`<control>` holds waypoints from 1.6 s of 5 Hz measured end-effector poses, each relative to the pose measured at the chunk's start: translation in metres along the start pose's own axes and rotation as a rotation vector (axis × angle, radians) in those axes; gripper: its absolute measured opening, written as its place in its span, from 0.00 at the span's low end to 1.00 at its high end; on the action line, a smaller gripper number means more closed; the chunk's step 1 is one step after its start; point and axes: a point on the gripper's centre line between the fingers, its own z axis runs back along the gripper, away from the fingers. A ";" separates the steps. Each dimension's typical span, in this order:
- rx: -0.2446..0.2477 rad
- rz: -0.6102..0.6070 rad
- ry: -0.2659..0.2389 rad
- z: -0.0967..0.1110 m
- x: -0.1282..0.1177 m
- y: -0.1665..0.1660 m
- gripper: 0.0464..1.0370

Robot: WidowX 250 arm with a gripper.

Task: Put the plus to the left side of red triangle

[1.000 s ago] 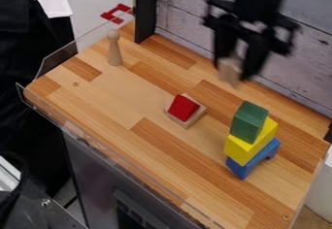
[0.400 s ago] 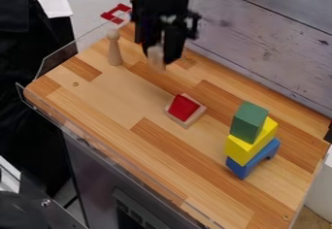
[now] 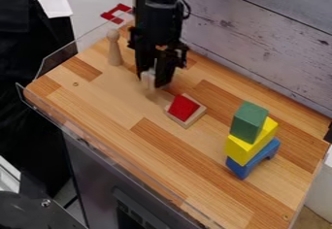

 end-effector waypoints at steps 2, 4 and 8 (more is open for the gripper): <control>0.000 0.000 -0.027 -0.011 0.009 0.001 0.47; 0.034 0.098 -0.112 0.011 0.000 -0.005 0.97; 0.107 -0.042 -0.153 0.071 -0.053 -0.085 0.96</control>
